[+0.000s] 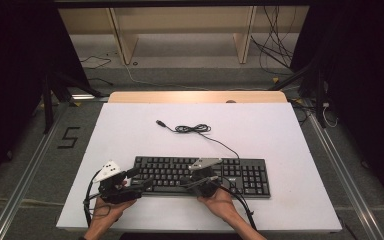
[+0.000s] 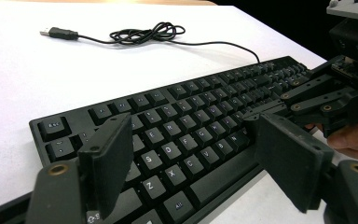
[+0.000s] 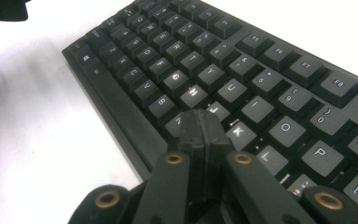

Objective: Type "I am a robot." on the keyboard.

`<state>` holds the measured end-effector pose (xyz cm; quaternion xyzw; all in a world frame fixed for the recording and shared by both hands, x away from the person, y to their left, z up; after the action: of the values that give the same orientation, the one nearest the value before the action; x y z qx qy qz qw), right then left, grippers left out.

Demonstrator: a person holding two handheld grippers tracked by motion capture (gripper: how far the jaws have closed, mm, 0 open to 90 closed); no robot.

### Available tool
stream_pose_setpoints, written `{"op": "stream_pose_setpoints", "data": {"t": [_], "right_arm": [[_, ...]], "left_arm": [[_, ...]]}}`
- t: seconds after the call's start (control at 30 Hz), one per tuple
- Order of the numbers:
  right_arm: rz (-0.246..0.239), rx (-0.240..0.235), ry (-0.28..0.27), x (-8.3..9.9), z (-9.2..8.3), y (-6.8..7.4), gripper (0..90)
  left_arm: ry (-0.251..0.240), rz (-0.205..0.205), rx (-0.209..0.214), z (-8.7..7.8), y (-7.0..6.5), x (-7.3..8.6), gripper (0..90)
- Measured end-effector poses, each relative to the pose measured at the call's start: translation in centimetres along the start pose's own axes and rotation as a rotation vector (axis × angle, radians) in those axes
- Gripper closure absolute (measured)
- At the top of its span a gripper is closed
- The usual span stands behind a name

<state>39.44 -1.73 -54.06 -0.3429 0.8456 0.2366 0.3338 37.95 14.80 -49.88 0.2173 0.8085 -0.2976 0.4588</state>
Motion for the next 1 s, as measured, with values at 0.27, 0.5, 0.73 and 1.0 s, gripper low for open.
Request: {"op": "stream_pose_setpoints", "data": {"t": [0.27,0.5,0.73,1.0], "right_arm": [[-0.006,0.004,0.006,0.2,0.2,0.0,90.0],[-0.007,0.004,0.006,0.2,0.2,0.0,90.0],[0.000,-0.001,-0.004,0.1,0.1,0.1,88.7],[0.023,-0.048,-0.074,-1.1,-1.1,0.2,65.3]], "left_arm": [[0.001,0.002,-0.003,0.0,0.1,0.0,27.4],[0.000,0.004,-0.005,0.0,0.1,0.0,27.4],[-0.005,0.006,-0.007,-0.1,0.2,-0.1,27.4],[-0.009,0.002,-0.012,-0.1,0.3,-0.1,27.4]]}}
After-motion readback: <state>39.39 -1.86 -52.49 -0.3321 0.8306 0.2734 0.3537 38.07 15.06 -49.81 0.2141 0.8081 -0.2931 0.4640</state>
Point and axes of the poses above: each handheld gripper's, and its own axes: z roughly forward along the jaws, x roughly out of its underside, y roughly to its left, the point moved 9 cm from there along z, roughly forward along the jaws, and after that the axes turned 2 degrees about x, right-handed, at the moved point
